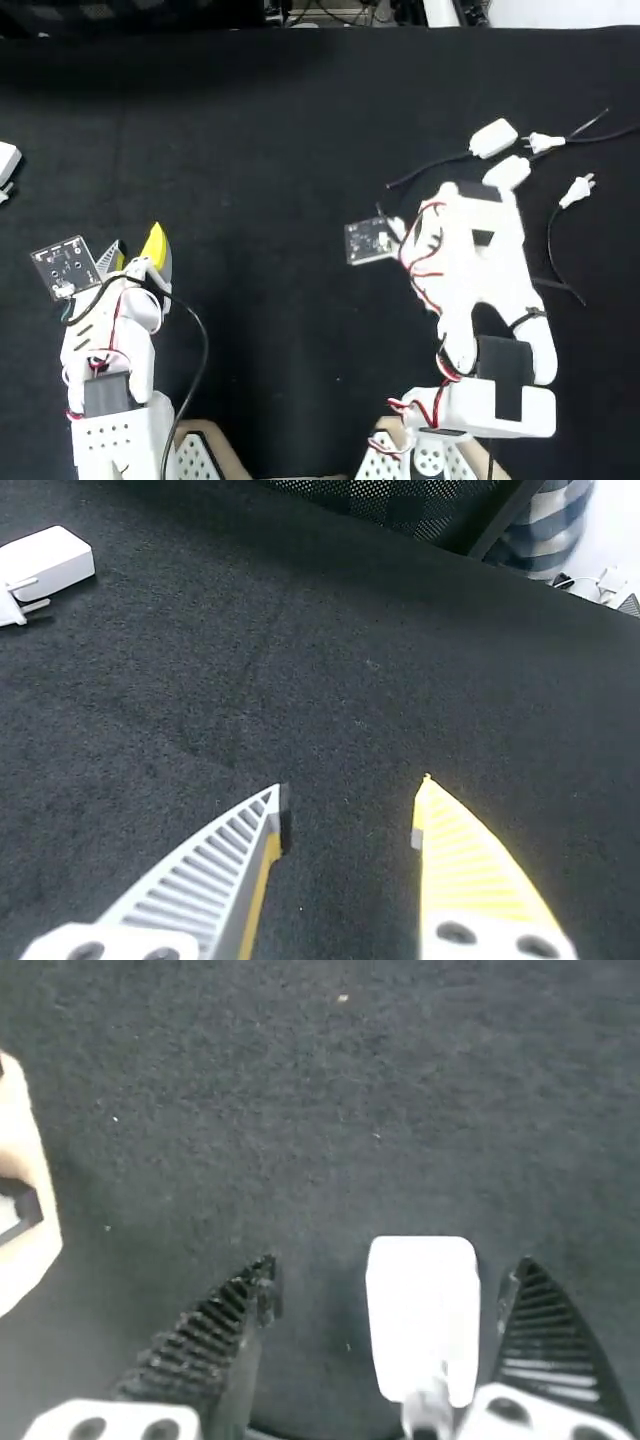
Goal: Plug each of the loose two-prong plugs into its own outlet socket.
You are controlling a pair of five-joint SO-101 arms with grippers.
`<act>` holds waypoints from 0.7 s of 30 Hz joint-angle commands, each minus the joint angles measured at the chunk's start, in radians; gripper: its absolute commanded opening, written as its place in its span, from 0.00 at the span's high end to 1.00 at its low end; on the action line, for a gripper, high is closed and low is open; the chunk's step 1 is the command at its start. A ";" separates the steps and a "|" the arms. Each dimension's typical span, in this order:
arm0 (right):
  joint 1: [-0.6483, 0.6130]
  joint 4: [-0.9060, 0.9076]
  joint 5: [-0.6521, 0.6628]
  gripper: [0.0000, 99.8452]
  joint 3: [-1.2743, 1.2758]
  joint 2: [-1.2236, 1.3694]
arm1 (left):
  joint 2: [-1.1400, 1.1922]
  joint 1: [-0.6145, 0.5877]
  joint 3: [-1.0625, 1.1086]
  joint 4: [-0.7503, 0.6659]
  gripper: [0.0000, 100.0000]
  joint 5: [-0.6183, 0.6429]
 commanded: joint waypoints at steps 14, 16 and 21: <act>0.127 -0.330 -0.117 0.66 0.147 -0.033 | -0.006 -0.004 0.016 0.005 0.78 0.006; 0.117 -0.359 -0.117 0.68 0.163 -0.035 | -0.006 -0.004 0.016 0.005 0.78 0.006; 0.084 -0.381 -0.117 0.88 0.177 -0.035 | -0.006 -0.004 0.016 0.005 0.78 0.006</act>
